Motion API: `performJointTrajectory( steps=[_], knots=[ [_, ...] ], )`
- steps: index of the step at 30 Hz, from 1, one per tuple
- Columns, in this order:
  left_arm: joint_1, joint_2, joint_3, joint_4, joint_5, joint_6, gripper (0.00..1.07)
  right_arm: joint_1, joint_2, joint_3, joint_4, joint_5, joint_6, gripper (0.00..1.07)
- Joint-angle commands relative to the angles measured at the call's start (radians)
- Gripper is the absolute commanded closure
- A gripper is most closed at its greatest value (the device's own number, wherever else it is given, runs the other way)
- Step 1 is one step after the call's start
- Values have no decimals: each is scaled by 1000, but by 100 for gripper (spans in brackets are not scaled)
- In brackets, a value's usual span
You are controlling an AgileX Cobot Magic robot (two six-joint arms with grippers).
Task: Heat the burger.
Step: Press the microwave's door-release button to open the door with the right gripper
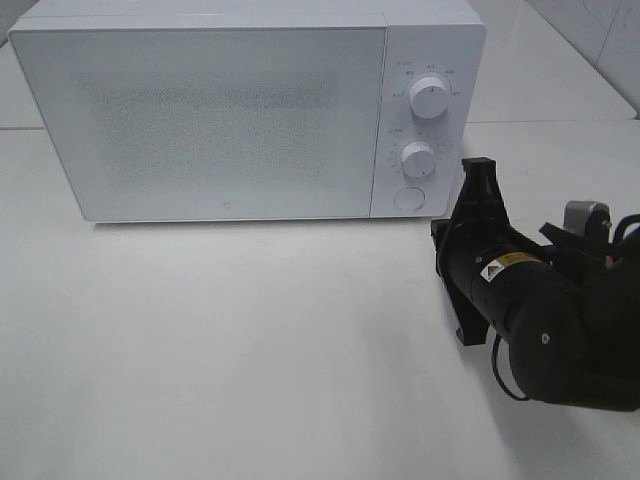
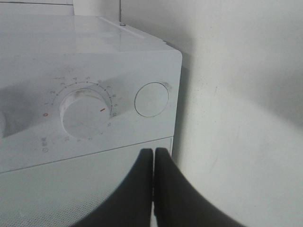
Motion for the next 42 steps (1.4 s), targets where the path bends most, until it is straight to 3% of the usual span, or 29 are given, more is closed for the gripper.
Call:
performJointTrajectory(
  steps=[1,20,42],
  knots=[
    [-4,-16,0,-9,-10,-1,6,-57,42,-63,-78,58,3,107],
    [-4,-16,0,-8,-10,0,6,-184,178,-255,-159,129,21,107],
    [-4,-16,0,-8,-10,0,6,-184,288,-366,-113,117,35,107]
  ],
)
